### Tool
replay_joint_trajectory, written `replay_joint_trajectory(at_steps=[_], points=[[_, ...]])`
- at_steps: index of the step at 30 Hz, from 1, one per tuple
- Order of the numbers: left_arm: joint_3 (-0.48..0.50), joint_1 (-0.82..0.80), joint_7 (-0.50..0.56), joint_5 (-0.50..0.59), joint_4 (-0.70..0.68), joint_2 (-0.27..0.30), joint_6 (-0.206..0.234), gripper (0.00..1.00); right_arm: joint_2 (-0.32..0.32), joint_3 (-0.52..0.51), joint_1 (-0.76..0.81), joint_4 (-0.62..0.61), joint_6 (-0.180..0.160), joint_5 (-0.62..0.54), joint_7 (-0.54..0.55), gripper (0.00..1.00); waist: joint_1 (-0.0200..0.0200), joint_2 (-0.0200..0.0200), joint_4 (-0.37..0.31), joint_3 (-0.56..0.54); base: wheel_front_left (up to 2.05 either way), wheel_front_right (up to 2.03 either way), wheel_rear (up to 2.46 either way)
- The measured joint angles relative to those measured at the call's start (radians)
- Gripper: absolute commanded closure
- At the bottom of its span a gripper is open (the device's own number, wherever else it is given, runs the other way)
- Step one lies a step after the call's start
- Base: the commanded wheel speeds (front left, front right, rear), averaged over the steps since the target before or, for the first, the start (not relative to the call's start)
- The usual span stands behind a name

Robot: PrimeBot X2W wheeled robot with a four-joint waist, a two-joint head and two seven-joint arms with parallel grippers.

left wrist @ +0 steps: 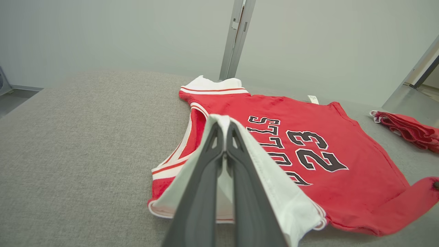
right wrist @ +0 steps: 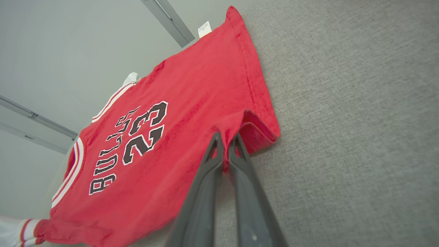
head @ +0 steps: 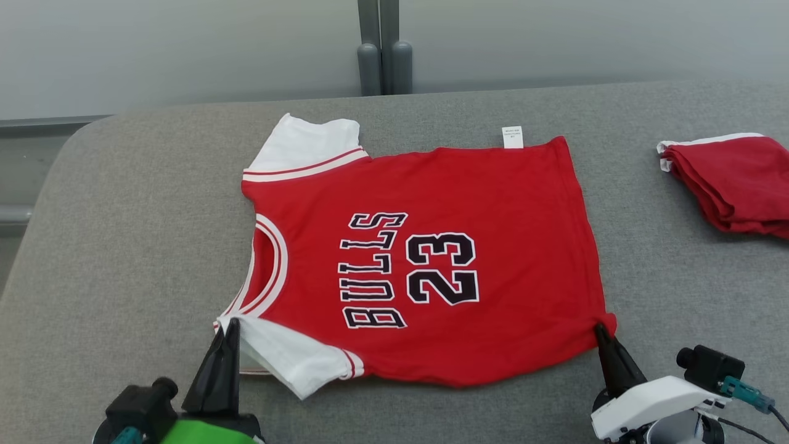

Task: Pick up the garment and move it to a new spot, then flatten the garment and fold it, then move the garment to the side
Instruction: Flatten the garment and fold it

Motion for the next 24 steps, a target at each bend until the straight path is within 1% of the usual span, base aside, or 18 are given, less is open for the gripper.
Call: replay_joint_trajectory(at_steps=[3, 9, 12, 18, 24], points=[[-0.005, -0.09, 0.003, 0.005, 0.083, -0.01, -0.011, 1.0, 0.01, -0.019, -0.05, 0.047, 0.0, 0.021, -0.005, 1.0, 0.0, 0.0, -0.003, 0.013, 0.0, 0.0, 0.0], [-0.012, -0.256, -0.004, 0.006, 0.276, -0.034, -0.037, 1.0, 0.025, -0.021, -0.169, 0.139, 0.0, 0.009, -0.026, 1.0, 0.0, 0.0, -0.019, 0.051, 0.0, 0.0, 0.0], [-0.01, -0.313, -0.017, 0.007, 0.344, -0.041, -0.046, 1.0, 0.032, -0.019, -0.214, 0.182, 0.0, 0.001, -0.037, 1.0, 0.0, 0.0, -0.03, 0.073, 0.0, 0.0, 0.0], [0.002, -0.396, -0.037, 0.013, 0.419, -0.053, -0.061, 1.0, 0.043, -0.017, -0.276, 0.239, 0.0, -0.008, -0.058, 1.0, 0.0001, 0.0, -0.049, 0.111, 0.0, 0.0, 0.0], [0.013, -0.451, -0.046, 0.03, 0.487, -0.062, -0.068, 1.0, 0.048, 0.003, -0.308, 0.269, 0.0, -0.008, -0.071, 1.0, 0.0, 0.0, -0.063, 0.13, 0.0, 0.0, 0.0]])
